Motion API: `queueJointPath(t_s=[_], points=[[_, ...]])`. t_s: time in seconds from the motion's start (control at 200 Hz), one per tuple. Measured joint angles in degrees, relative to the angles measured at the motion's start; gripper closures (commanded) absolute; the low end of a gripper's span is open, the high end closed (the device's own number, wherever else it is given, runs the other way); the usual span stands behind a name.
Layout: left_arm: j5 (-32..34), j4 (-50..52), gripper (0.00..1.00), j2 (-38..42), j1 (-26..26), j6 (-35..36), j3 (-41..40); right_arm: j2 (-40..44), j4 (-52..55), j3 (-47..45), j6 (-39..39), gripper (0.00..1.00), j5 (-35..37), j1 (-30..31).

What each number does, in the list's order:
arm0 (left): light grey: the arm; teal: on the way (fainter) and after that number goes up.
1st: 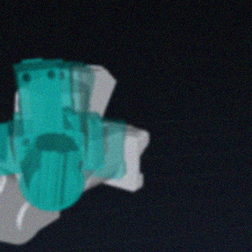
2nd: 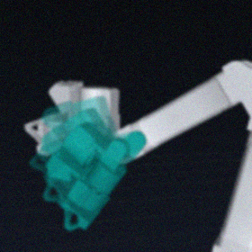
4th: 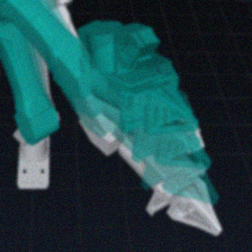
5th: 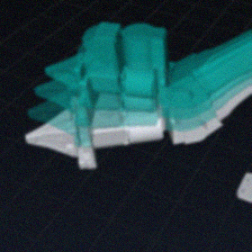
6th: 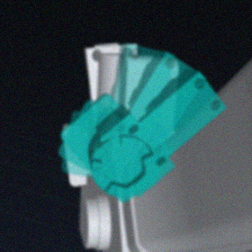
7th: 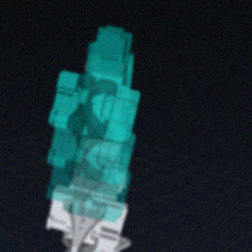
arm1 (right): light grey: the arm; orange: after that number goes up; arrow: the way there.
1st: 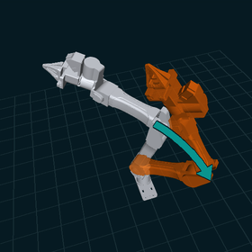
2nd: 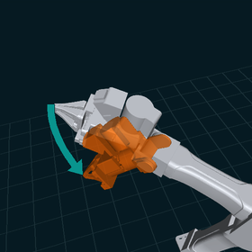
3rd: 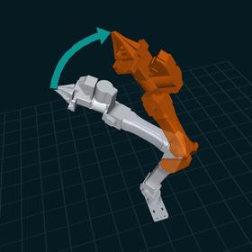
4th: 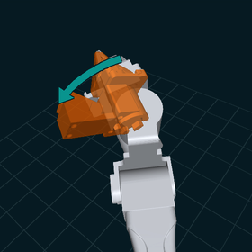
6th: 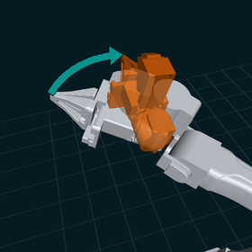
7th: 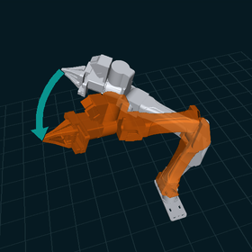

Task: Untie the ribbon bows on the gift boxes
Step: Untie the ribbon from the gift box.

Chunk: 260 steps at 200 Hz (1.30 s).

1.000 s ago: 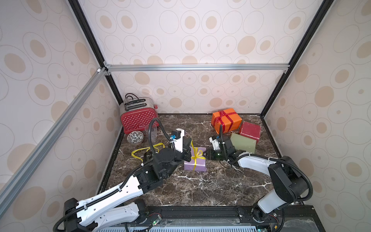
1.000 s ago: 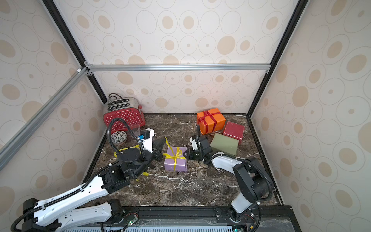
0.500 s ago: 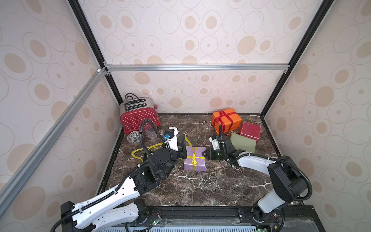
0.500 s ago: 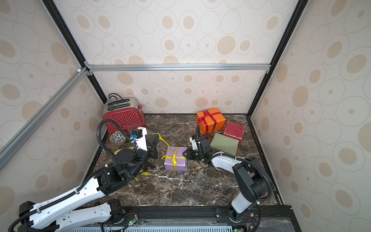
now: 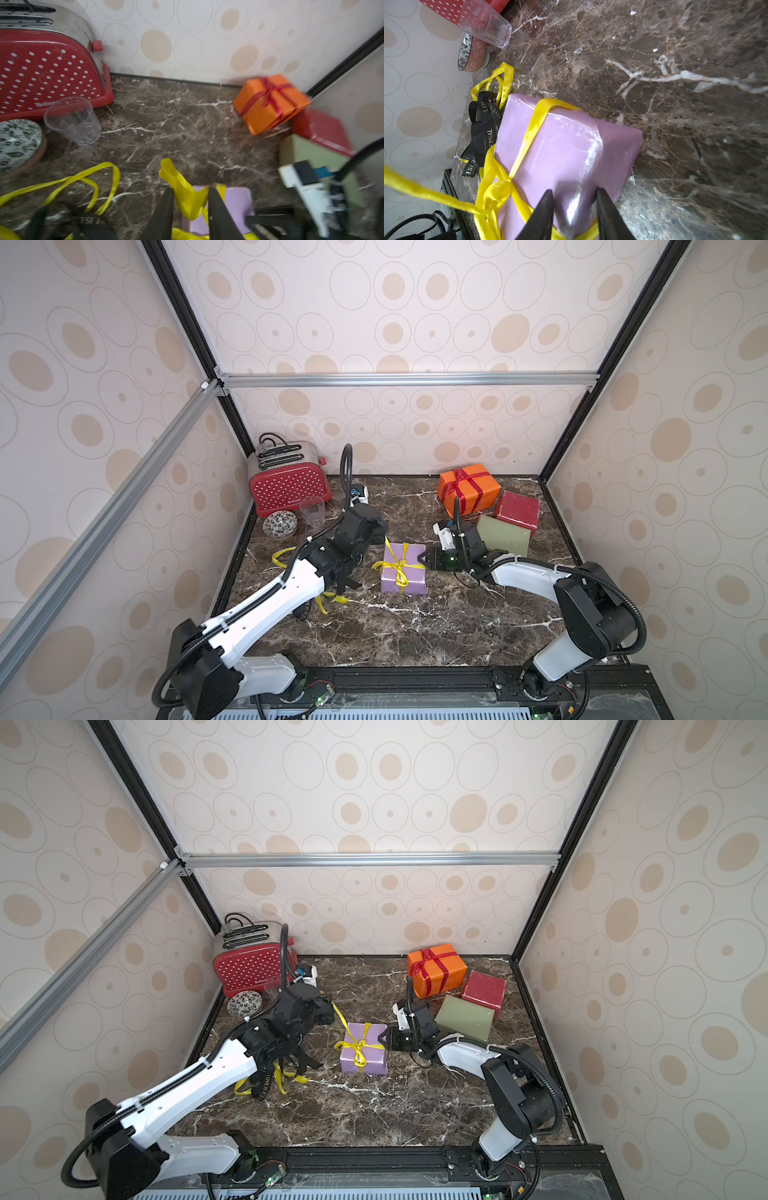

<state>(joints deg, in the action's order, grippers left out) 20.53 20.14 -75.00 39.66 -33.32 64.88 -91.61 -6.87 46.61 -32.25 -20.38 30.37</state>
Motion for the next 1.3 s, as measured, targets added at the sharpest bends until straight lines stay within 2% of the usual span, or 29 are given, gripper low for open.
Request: queueJointPath(t_s=[0.08,0.1,0.19,0.23,0.315,0.411,0.631,0.736,0.971,1.142,1.302], points=[[-1.7,4.5,0.19,-3.7,-1.1,-1.6,1.5,0.0,0.0,0.0,0.0,0.64,0.0,0.0],[-1.9,5.4,0.14,-4.2,-1.2,-1.5,1.5,0.0,0.0,0.0,0.0,0.64,0.0,0.0],[-2.8,8.4,0.07,-4.6,-1.2,-2.4,1.4,0.0,0.0,0.0,0.0,0.64,0.0,0.0],[-3.7,8.7,0.08,-4.4,-1.2,-2.4,1.4,0.0,0.0,0.0,0.0,0.63,0.0,0.0],[-8.0,8.3,0.17,-4.4,-1.2,-1.9,1.4,0.0,0.0,0.0,0.0,0.64,0.0,0.0],[-13.4,6.6,0.18,-5.1,-0.3,-0.8,1.0,-0.1,0.0,0.1,0.0,0.64,0.0,0.0],[-19.4,3.4,0.23,-7.7,7.7,0.4,-0.8,-0.2,0.0,0.1,0.0,0.64,0.0,0.0],[-18.9,3.1,0.25,-9.3,9.2,-0.1,-2.2,-0.3,0.0,0.2,0.0,0.64,0.0,0.0],[-14.8,7.0,0.36,-12.0,10.1,-2.9,-2.5,-0.4,0.0,0.3,0.0,0.64,-0.1,0.0],[-13.9,7.6,0.56,-12.2,10.3,-4.8,-2.6,-0.4,0.0,0.3,0.0,0.64,-0.1,0.0],[-12.9,7.4,0.55,-12.5,10.4,-5.7,-3.2,-0.4,0.0,0.3,0.0,0.64,-0.1,0.0]])
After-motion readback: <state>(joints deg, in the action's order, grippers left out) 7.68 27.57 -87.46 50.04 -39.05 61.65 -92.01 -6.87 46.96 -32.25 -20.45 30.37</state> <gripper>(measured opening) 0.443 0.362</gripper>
